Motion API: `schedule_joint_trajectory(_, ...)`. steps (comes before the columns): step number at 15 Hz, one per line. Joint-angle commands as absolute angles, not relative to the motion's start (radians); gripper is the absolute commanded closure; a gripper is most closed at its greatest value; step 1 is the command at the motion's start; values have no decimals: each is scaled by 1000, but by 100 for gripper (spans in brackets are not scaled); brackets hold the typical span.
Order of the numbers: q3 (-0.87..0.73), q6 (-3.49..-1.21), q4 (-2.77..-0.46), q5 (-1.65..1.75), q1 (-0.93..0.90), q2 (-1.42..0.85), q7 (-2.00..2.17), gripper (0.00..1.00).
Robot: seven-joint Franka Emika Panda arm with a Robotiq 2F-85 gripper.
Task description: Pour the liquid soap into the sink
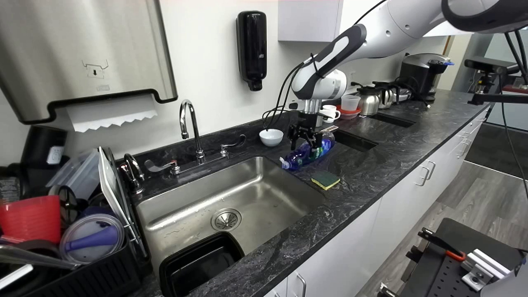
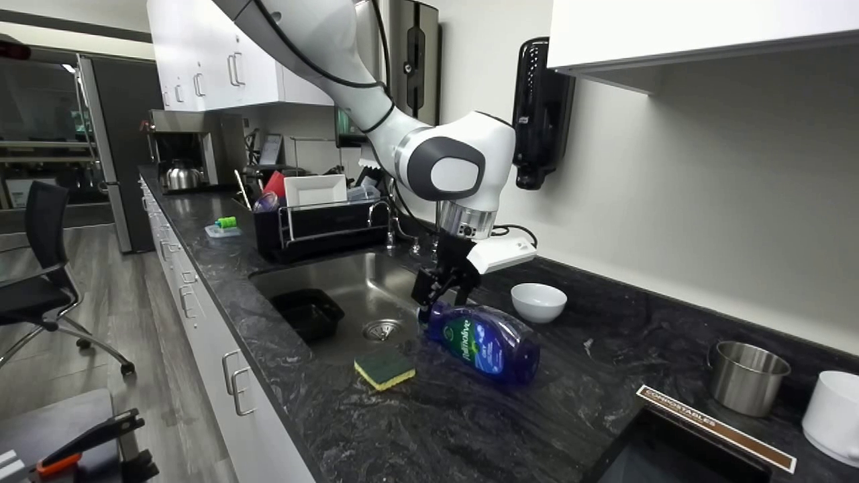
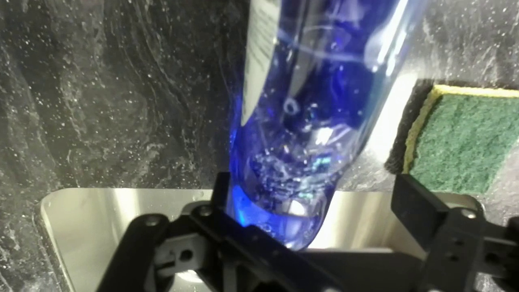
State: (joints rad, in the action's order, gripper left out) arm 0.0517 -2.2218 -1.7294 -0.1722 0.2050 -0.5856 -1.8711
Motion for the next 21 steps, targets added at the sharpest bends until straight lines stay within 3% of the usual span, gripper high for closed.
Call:
schedule_joint_trajectory(1, 56, -2212, -1736, -149, 187, -583, -1835, 0)
schedule_joint_trajectory(9, 58, -2221, -1743, -147, 171, -592, -1815, 3)
schedule_joint_trajectory(10, 58, -2222, -1743, -148, 172, -593, -1816, 27)
schedule_joint_trajectory(12, 59, -2224, -1742, -148, 173, -595, -1817, 33)
schedule_joint_trajectory(16, 58, -2223, -1739, -147, 176, -596, -1818, 61)
schedule_joint_trajectory(21, 57, -2220, -1734, -143, 177, -598, -1824, 71)
